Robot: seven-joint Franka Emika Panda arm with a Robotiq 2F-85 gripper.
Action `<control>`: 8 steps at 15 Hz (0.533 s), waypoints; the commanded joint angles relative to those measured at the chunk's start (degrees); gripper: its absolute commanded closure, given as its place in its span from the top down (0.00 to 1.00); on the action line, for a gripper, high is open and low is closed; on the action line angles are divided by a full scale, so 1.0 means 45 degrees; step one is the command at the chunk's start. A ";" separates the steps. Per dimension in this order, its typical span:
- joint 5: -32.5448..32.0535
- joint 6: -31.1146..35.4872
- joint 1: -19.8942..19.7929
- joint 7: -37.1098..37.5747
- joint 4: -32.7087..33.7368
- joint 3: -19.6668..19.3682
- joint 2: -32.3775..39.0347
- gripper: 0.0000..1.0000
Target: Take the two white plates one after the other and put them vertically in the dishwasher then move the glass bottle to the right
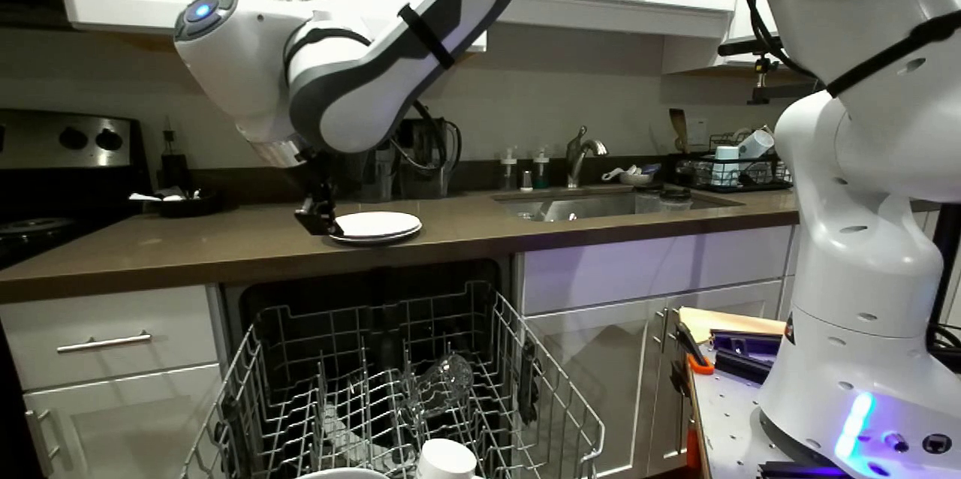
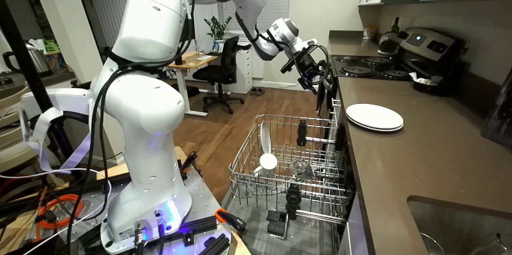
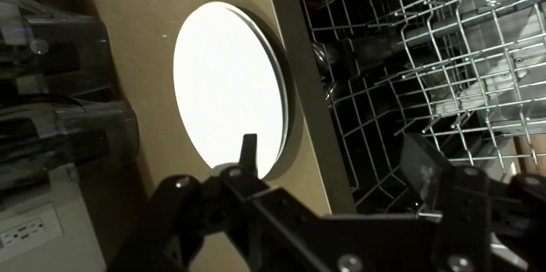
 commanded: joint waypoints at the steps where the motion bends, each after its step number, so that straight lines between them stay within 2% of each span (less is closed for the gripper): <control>1: -0.0178 -0.0896 -0.0386 0.0432 0.1058 0.0179 0.0816 0.85; 4: -0.0192 -0.1099 -0.0576 0.0431 0.1857 0.0109 0.1529 0.80; 8: -0.0159 -0.0912 -0.0849 0.0347 0.3287 -0.0107 0.2725 0.80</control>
